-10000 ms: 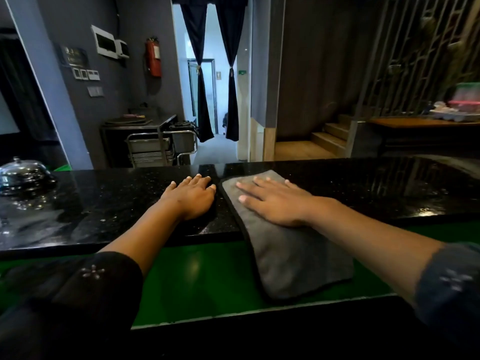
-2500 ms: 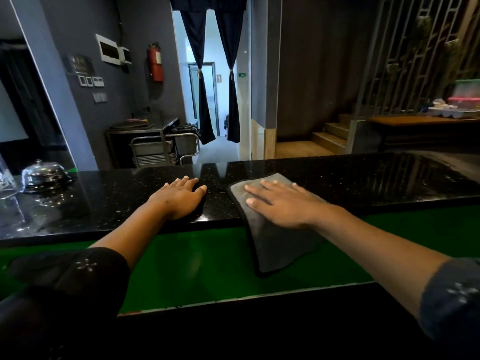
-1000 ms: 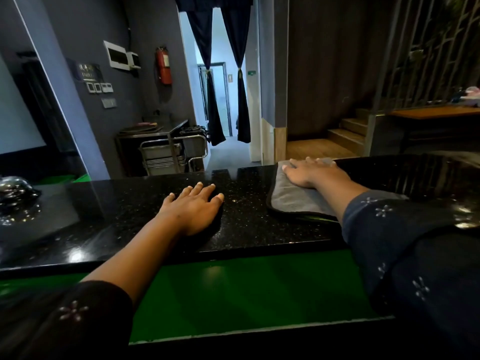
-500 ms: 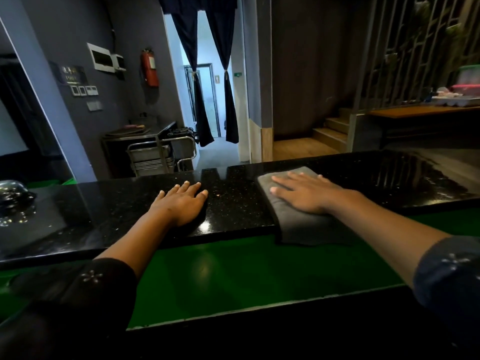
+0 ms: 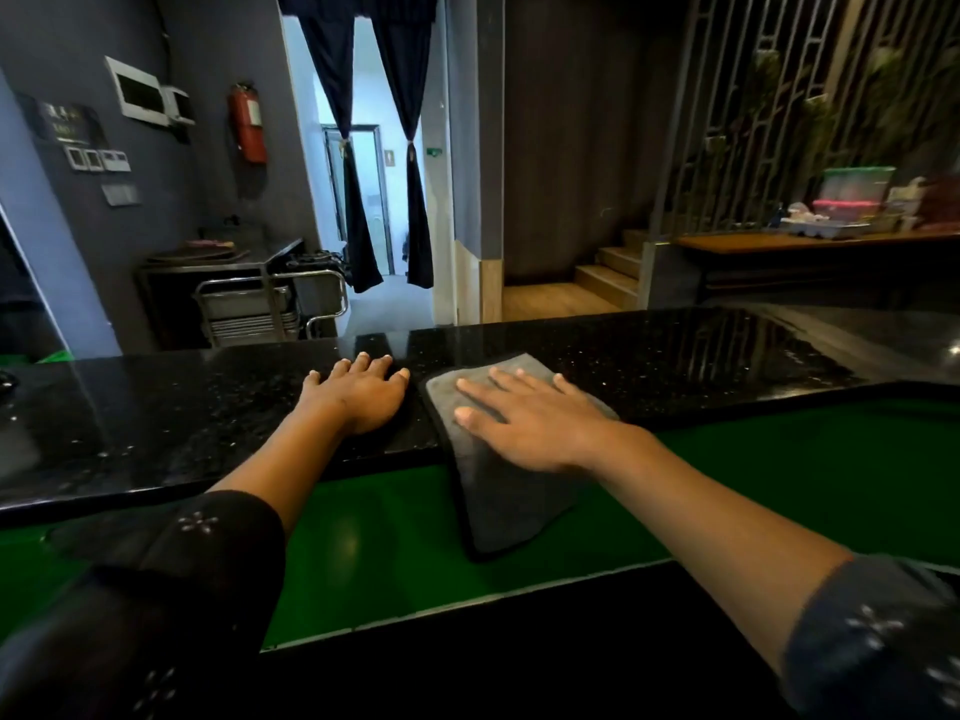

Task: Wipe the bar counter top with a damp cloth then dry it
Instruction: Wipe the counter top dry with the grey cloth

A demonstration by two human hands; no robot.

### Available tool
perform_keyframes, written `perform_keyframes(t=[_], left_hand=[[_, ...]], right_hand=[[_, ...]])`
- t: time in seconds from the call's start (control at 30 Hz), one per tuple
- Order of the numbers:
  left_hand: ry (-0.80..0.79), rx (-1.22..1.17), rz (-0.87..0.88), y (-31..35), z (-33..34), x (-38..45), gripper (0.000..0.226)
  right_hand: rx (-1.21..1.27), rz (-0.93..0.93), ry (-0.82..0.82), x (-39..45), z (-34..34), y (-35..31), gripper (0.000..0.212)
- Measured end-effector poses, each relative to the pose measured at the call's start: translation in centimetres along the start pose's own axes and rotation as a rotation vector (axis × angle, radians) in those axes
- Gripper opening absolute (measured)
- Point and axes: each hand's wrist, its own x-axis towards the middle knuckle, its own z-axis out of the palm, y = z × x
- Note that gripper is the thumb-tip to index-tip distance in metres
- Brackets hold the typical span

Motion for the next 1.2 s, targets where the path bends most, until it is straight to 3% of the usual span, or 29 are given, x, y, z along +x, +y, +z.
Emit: perform_keyframes(t=[0.2,0.4,0.77,0.93,1.2], left_hand=[[0.008,-0.001,0.026,-0.1,0.4,-0.1,0.063],[0.012,0.025,0.039,0.1,0.2,0.4,0.064],[0.037,0.023,0.059,-0.6,0.8,0.9,0.065],[0.058,0.041,0.05,-0.1,0.8,0.7,0.063],[0.07,0.0,-0.004,0.2,0.3,0.4,0.057]], right_hand=[[-0.012,0.264,0.01,-0.5,-1.5,5.2,0.059],[0.004,0.416,0.041,3.5,-1.7,3.7,0.065],[0.011,0.193,-0.016,-1.4,-0.7,3.4,0.06],[0.005,0.251,0.01,2.0,-1.3,5.0,0.062],[0.025,0.158,0.013,6.2,-1.9,3.6,0.068]])
